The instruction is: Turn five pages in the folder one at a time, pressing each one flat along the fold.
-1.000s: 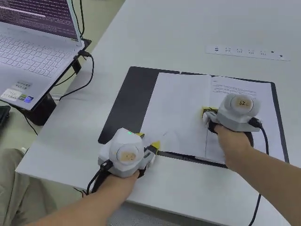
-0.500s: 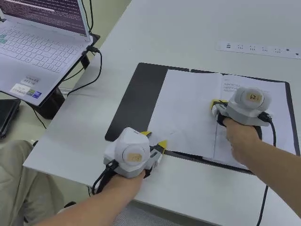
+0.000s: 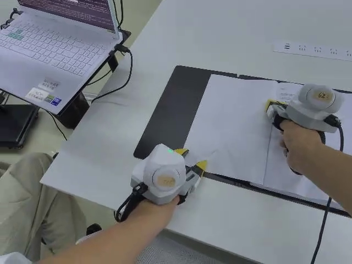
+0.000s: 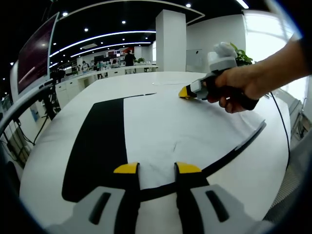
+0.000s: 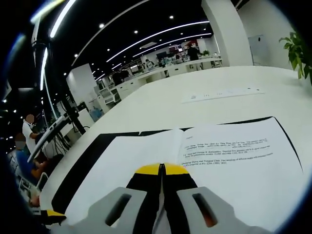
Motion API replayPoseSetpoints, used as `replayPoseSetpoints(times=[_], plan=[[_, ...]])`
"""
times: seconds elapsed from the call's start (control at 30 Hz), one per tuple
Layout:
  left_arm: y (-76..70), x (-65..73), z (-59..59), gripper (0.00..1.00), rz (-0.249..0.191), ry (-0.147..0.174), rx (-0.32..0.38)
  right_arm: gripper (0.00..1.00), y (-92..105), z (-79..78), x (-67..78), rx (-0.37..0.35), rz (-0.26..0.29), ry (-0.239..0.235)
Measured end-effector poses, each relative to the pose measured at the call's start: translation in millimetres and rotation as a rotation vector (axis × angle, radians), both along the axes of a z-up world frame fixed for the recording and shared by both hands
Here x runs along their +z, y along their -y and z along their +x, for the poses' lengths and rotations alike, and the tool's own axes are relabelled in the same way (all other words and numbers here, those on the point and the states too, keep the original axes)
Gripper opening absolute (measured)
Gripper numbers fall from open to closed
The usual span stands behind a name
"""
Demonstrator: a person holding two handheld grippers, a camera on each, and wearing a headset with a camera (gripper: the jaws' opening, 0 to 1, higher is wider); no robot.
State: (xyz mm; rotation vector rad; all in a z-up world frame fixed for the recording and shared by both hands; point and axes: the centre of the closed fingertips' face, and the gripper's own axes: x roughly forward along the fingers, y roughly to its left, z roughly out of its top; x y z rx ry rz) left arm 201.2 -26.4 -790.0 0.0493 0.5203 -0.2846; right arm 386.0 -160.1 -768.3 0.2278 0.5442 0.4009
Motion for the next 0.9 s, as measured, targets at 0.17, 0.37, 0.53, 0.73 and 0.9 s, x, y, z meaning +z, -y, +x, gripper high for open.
replayPoseSetpoints(times=[0.17, 0.37, 0.53, 0.73, 0.9], plan=[[-0.1, -0.2, 0.3, 0.27, 0.001, 0.001, -0.001, 0.0, 0.2, 11.8, 1.8, -0.021, 0.029, -0.004], [0.1, 0.2, 0.5, 0.27, 0.0, 0.003, 0.001, 0.0, 0.5, 41.4, -7.9, -0.037, 0.05, 0.001], [0.4, 0.7, 0.5, 0.27, 0.0, 0.006, 0.003, 0.0, 3.2, 69.2, -13.6, -0.053, 0.06, 0.005], [0.5, 0.5, 0.7, 0.26, -0.003, 0.007, 0.008, 0.0, 4.6, 81.8, -17.9, -0.046, 0.065, 0.003], [0.6, 0.6, 0.9, 0.26, -0.003, 0.007, 0.009, 0.0, 7.3, 72.3, -17.5, -0.051, 0.102, 0.005]])
